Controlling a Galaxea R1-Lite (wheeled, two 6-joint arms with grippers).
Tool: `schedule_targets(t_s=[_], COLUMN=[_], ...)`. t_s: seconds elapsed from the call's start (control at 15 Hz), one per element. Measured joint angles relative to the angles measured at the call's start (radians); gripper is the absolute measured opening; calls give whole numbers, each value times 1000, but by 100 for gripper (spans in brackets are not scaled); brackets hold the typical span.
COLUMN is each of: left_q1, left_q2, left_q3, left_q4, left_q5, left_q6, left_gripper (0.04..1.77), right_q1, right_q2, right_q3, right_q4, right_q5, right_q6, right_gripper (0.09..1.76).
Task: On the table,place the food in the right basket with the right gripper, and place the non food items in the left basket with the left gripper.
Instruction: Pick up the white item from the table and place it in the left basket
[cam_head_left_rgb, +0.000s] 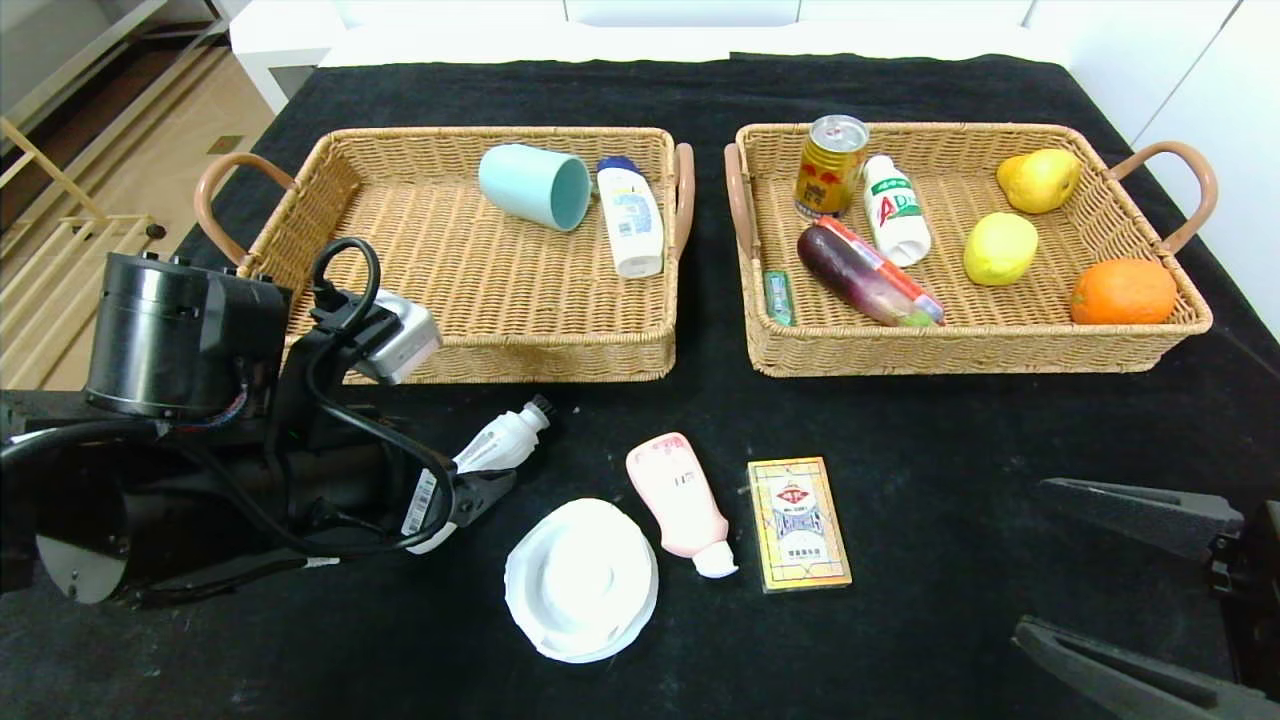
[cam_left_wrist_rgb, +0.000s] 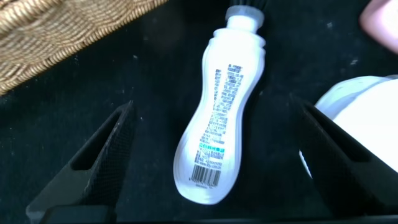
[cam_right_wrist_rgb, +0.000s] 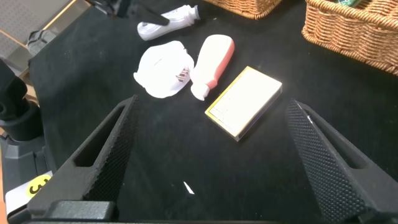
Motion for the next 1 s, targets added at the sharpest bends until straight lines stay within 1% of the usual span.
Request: schedule_targets(t_s=[0.33,0.6,1.0], left_q1=[6,7,7], left_q2=[52,74,93], left_q3=[-7,8,14], left_q4=[-9,-41,-42], left_q5=[28,29,29], left_q6=[3,1,1], left_gripper=[172,172,172], right_q1=[0,-2,-3], right_q2=[-2,-2,-10], right_q3=[-1,-1,-1], right_q4=[0,0,0], right_q5=[-1,-1,0], right_q6=[0,-1,-1], right_gripper=[170,170,171])
